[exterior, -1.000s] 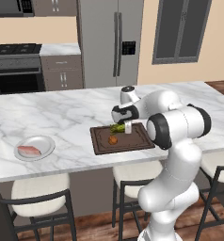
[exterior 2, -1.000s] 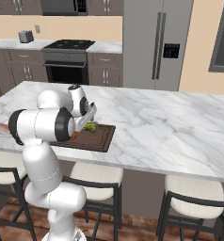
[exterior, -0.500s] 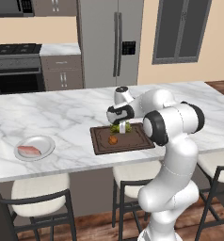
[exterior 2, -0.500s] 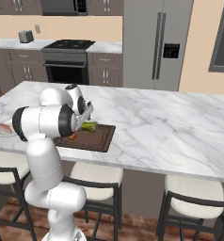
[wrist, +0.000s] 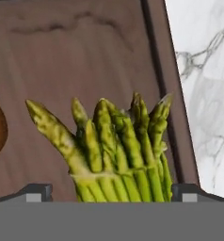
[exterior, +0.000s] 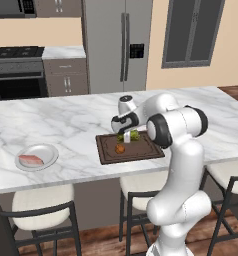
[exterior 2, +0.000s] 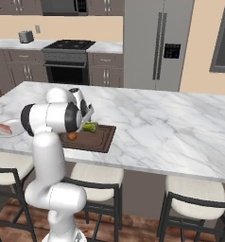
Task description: Create a steak meal by picking up the steak and asparagus from the tray and placing them on the plate. Leave the tangerine on the tray.
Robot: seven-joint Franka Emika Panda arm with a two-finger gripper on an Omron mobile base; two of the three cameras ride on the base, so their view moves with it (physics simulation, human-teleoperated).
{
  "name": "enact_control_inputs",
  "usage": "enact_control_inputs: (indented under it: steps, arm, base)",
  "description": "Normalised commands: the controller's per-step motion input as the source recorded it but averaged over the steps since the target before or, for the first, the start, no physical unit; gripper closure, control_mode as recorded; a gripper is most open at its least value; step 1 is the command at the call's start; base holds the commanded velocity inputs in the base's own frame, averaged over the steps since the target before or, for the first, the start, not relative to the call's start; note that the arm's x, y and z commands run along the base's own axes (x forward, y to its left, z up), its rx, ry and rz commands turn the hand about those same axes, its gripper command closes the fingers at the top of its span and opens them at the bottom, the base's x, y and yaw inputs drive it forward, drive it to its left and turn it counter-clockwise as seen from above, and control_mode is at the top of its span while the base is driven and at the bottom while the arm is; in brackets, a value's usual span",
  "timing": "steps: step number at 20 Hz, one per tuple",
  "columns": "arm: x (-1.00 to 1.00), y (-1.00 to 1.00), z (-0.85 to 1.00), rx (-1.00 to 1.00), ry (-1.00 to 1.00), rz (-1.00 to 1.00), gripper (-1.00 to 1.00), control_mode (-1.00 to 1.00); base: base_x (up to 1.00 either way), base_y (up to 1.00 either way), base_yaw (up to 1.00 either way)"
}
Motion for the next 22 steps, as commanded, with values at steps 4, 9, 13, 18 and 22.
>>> enact_control_inputs:
  steps: [4,9,13,18,22]
  arm:
    - [0.26,0.08,-0.29,0.0,0.0,0.08,-1.0,-1.0]
    - [0.24,0.17,-0.23,-0.01,0.0,0.09,-1.0,-1.0]
    - [0.23,0.21,-0.27,-0.02,0.0,0.09,-1.0,-1.0]
    - [0.11,0.12,-0.43,-0.02,0.0,0.07,1.0,-1.0]
    - [0.0,0.0,-0.08,0.0,0.0,0.0,1.0,-1.0]
  base:
    - [0.0,0.0,0.0]
    - [0.0,0.0,0.0]
    - [0.0,0.0,0.0]
    - [0.0,0.0,0.0]
    - [0.0,0.0,0.0]
